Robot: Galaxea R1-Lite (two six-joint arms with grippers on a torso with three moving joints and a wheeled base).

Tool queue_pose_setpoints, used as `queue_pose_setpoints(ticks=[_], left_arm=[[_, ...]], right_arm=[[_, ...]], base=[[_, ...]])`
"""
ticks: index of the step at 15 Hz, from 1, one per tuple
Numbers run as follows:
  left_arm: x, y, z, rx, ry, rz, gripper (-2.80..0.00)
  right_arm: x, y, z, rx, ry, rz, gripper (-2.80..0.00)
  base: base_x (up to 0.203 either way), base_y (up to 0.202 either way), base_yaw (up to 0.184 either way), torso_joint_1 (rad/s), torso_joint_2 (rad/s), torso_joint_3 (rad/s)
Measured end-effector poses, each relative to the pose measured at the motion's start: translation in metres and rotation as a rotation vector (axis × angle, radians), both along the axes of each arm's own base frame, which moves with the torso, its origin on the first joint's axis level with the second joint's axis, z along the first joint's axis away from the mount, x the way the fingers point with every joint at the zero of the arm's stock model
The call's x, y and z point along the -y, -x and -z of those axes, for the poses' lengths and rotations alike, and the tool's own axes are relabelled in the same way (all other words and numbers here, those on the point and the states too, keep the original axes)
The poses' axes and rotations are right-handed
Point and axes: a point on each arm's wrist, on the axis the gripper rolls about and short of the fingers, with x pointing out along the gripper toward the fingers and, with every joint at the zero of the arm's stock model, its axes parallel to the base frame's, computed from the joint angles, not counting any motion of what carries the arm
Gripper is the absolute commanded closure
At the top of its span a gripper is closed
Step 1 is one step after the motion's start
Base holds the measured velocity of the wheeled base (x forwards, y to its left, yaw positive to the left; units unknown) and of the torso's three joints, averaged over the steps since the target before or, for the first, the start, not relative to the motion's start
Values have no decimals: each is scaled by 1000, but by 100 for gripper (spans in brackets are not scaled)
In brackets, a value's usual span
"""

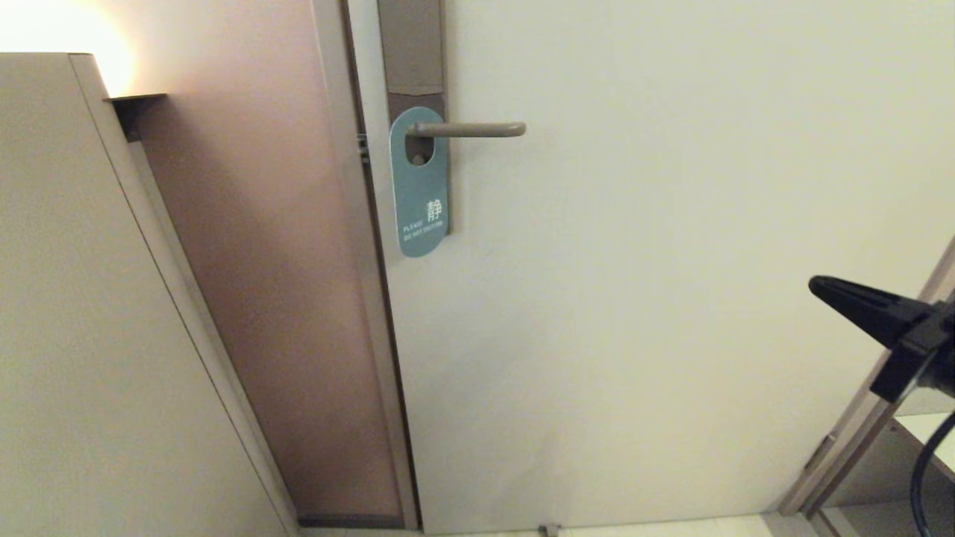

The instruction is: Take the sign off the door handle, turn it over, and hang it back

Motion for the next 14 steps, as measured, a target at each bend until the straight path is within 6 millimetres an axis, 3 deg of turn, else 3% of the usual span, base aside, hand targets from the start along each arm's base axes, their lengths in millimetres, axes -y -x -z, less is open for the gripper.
queue_pose_setpoints(ticks=[7,14], left_arm=[[0,0,0,0,0,0,0],[0,0,0,0,0,-1,0]], right_arm=[[12,94,63,-44,-77,58,0],[20,147,113,-162,-114,207,0]], base=[[0,0,0,0,0,0],[0,0,0,0,0,0]])
